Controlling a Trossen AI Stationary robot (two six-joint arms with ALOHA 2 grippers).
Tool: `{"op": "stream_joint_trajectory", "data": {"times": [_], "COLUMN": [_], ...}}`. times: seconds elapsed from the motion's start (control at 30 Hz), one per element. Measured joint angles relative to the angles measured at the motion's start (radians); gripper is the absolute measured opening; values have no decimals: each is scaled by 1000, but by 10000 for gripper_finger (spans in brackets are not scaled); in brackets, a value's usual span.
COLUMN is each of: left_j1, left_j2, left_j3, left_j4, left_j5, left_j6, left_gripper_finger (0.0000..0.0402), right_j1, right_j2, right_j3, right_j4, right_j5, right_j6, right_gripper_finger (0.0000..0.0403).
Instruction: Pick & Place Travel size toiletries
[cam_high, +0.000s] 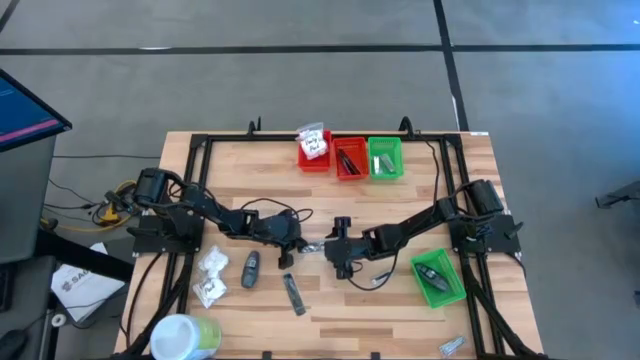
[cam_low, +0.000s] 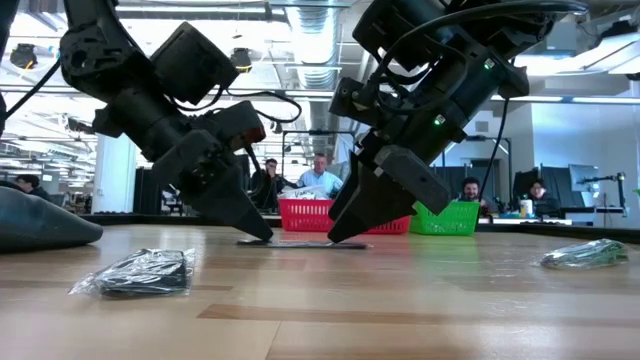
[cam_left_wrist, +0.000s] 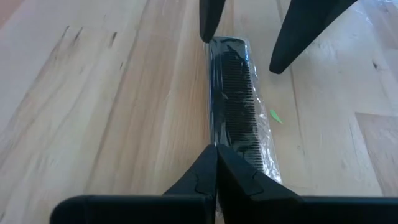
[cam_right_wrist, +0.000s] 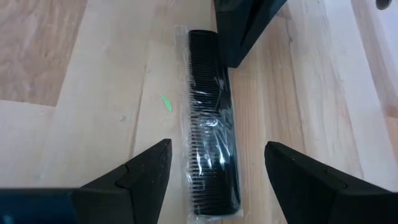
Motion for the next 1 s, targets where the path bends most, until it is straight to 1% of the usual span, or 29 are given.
{"op": "stream_joint_trajectory", "data": {"times": [0.4,0.57,0.83,1.0], "left_j1": [1,-12,-36,-36], "left_j2": [-3,-3,-86,-80], "left_j3": [2,6,18,18], "left_j4": [-11,-1,12,15], "left_j5": [-12,-36,-90,-92], "left_j6": [-2,5,69,78], "left_gripper_finger": [0,0,0,0], "right_j1": [7,7,6,3], "right_j2": [0,0,0,0], "right_j3": [0,0,0,0], "right_j4": [23,23,23,22], "right_j5": [-2,-2,-2,-2], "right_j6": [0,11,11,10], "right_gripper_finger": [249,249,249,249]}}
